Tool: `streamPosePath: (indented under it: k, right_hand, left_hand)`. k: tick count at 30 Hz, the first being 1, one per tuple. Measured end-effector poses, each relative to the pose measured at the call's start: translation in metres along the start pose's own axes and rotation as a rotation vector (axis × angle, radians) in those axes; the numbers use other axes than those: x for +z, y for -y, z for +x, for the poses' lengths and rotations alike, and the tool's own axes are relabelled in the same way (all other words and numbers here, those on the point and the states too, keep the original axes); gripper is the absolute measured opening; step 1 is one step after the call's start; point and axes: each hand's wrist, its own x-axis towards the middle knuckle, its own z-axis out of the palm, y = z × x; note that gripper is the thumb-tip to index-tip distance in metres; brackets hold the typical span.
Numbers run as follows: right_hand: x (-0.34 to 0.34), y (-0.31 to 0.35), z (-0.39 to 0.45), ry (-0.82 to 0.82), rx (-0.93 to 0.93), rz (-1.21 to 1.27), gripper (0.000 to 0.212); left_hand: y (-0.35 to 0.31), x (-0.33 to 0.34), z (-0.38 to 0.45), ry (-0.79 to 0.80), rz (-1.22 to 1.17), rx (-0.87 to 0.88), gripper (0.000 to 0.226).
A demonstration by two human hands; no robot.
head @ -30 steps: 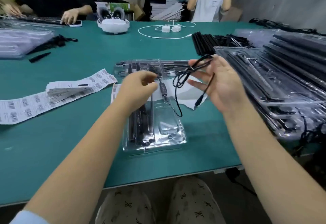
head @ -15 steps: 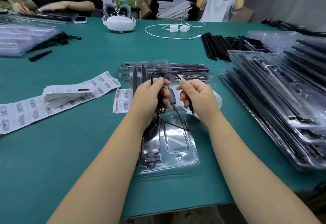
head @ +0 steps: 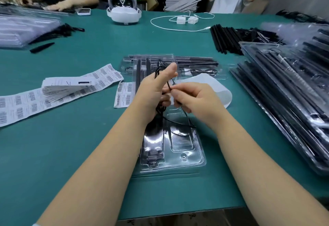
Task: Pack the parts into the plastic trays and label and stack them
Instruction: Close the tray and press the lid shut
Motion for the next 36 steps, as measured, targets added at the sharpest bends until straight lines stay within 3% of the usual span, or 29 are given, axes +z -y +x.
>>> streamPosePath:
  k: [3, 7, 13, 19, 23, 26, 30, 34, 36]
  right_hand:
    - [0.006, 0.0, -0.003, 0.067, 0.01, -0.11, 0.02]
    - [0.005, -0.002, -0.003, 0.139, 0.04, -0.321, 0.012]
    - [-0.002, 0.002, 0.0, 0.163, 0.106, -0.291, 0.022]
    - [0.002, 0.006, -0.003, 0.151, 0.128, -0.306, 0.025]
    - [-0.002, 0.011, -0.005, 0.117, 0.237, -0.18, 0.026]
    - [-0.006, 0.013, -0.004, 0.089, 0.248, -0.136, 0.014]
    - [-0.007, 0.011, -0.004, -0.037, 0.138, -0.048, 0.022]
    - [-0.005, 0.012, -0.005, 0.017, -0.04, -0.078, 0.036]
    - [-0.006, 0.012, -0.006, 0.058, -0.074, -0.125, 0.033]
  left_hand:
    - [-0.002, -0.005, 0.002, -0.013, -0.165, -0.04, 0.025]
    - [-0.005, -0.006, 0.005, -0.133, -0.352, -0.094, 0.032]
    - [-0.009, -0.004, 0.005, -0.127, -0.62, -0.136, 0.039]
    - [-0.011, -0.005, 0.001, -0.071, -0.694, -0.141, 0.042]
    - [-0.011, -0.008, 0.0, -0.031, -0.766, -0.124, 0.045]
    - [-0.011, -0.009, -0.001, -0.001, -0.727, -0.115, 0.044]
    - [-0.01, -0.004, 0.001, 0.007, -0.505, -0.109, 0.039]
    - [-0.004, 0.002, 0.002, -0.054, -0.326, -0.058, 0.035]
    - [-0.004, 0.002, 0.001, -0.054, -0.304, -0.061, 0.036]
